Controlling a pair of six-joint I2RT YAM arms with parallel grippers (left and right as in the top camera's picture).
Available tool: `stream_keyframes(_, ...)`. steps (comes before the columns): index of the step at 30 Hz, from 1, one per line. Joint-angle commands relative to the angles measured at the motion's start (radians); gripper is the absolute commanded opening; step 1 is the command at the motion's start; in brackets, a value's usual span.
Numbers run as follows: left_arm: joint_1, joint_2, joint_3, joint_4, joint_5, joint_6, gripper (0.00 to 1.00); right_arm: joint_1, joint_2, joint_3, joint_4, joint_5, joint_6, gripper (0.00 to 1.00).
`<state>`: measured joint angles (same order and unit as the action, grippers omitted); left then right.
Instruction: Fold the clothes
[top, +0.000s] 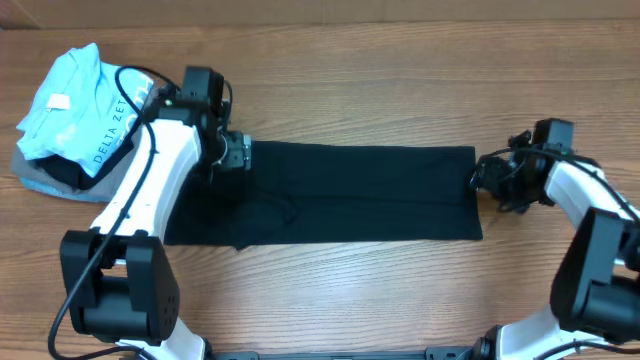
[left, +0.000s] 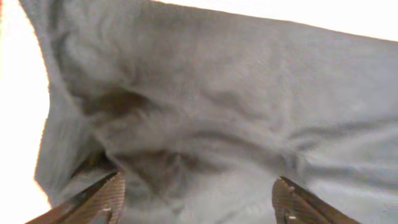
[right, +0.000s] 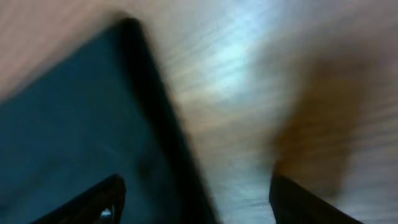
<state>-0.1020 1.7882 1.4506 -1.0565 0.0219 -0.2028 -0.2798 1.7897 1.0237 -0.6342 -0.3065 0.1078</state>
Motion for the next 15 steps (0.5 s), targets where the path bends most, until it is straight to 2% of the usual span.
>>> stream_keyframes(1, 0.006, 0.003, 0.106, -0.081, 0.023, 0.054, 0.81, -0.009, 0.077, -0.009, -0.039, -0.122, -0.07, 0.73)
stream_keyframes(6, 0.006, 0.003, 0.152, -0.141, 0.019, 0.092, 1.0, -0.045, 0.085, -0.009, -0.143, -0.122, -0.089, 0.73)
stream_keyframes(9, 0.006, 0.003, 0.151, -0.144, 0.02, 0.091, 1.0, -0.08, 0.085, -0.009, -0.22, -0.122, -0.136, 0.72)
stream_keyframes(15, 0.006, 0.003, 0.151, -0.143, 0.019, 0.091, 1.0, -0.208, 0.085, 0.024, -0.241, -0.192, -0.135, 0.74)
